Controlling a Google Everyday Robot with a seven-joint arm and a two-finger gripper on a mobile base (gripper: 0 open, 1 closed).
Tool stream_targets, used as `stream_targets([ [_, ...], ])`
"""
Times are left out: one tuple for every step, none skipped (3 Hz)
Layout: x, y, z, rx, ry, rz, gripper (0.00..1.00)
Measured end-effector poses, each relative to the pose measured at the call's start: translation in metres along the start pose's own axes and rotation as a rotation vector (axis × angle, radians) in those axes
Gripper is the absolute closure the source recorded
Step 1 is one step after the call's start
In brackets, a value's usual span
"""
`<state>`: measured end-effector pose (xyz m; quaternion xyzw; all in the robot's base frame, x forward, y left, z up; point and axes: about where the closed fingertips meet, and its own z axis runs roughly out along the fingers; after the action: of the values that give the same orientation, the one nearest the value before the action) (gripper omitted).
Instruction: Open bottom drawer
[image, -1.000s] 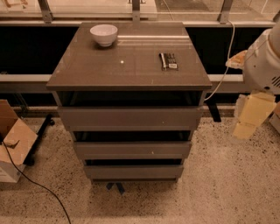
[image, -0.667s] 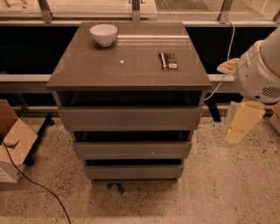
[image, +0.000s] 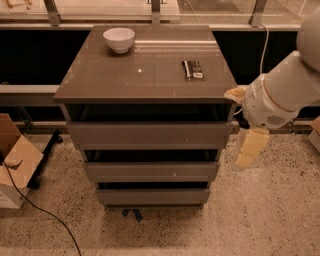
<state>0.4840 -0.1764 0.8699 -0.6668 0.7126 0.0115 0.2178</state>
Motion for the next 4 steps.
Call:
stream_targets([
  [0.008,-0.006,0.037,-0.038,-0.04,-0.001,0.0],
  [0.008,-0.006,0.037,-0.038,-0.04,-0.001,0.0],
  [0.009,-0.002,0.054,-0.045,-0.036,0.024,0.0],
  [0.01,0.005,0.079,-0.052,-0.049,0.048,0.0],
])
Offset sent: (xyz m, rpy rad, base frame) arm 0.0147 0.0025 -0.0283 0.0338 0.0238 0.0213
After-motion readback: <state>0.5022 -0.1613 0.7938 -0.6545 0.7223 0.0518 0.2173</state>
